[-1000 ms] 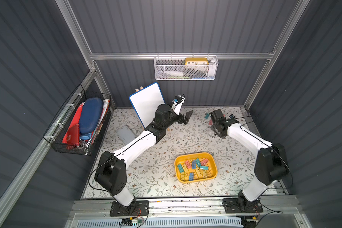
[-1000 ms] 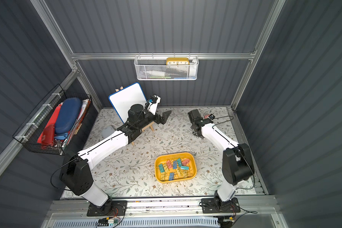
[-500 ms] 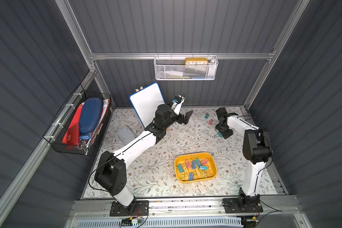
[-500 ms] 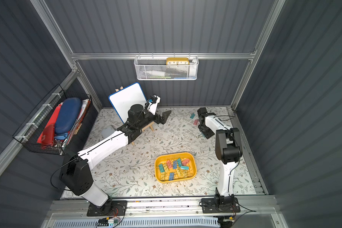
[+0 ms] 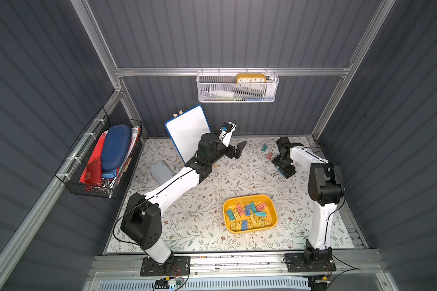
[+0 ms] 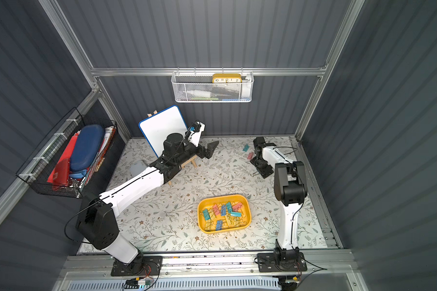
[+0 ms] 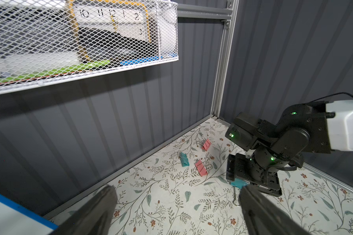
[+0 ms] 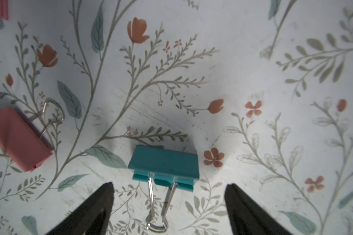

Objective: Put the binder clips in the storage box
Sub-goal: Pick up the binder clip at the center of the board.

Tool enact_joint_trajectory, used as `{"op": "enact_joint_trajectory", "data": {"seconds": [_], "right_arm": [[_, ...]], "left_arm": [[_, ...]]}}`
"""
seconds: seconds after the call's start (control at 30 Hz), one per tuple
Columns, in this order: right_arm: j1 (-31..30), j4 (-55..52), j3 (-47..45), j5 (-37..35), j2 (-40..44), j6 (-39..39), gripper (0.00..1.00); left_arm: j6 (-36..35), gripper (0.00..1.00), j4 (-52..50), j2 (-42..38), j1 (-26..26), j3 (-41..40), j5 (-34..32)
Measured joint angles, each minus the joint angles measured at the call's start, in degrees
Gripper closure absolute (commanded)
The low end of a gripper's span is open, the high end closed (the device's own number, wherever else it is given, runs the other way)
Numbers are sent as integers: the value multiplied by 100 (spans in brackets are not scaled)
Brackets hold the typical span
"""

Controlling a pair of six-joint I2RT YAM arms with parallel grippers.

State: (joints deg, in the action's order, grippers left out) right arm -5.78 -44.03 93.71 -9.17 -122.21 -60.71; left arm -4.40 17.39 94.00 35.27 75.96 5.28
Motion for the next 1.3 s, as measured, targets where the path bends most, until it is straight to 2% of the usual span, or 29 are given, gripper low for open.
{"op": "enact_joint_trajectory", "data": {"seconds": [0.23, 0.37, 0.53, 0.7, 1.0, 1.13, 1.3], "right_arm": [[0, 107, -278, 146, -17, -120, 29], [0, 90, -310, 144, -17, -133, 46], [0, 114, -389, 149, 22, -50, 55], [-7, 223, -638, 199, 184, 105, 71], [-280, 407, -1351, 280, 645, 376, 77], [-518, 428, -1639, 284, 841, 470, 83], [-953, 490, -1923, 302, 1067, 520, 82]], "left_arm": [[0, 1, -2, -9, 0, 0, 0], [0, 1, 0, -37, 0, 0, -2], [0, 1, 0, -66, 0, 0, -20], [0, 1, 2, -83, 0, 0, -42], [2, 1, 2, -83, 0, 0, -44], [2, 1, 2, -83, 0, 0, -44], [2, 1, 4, -83, 0, 0, -44]]}}
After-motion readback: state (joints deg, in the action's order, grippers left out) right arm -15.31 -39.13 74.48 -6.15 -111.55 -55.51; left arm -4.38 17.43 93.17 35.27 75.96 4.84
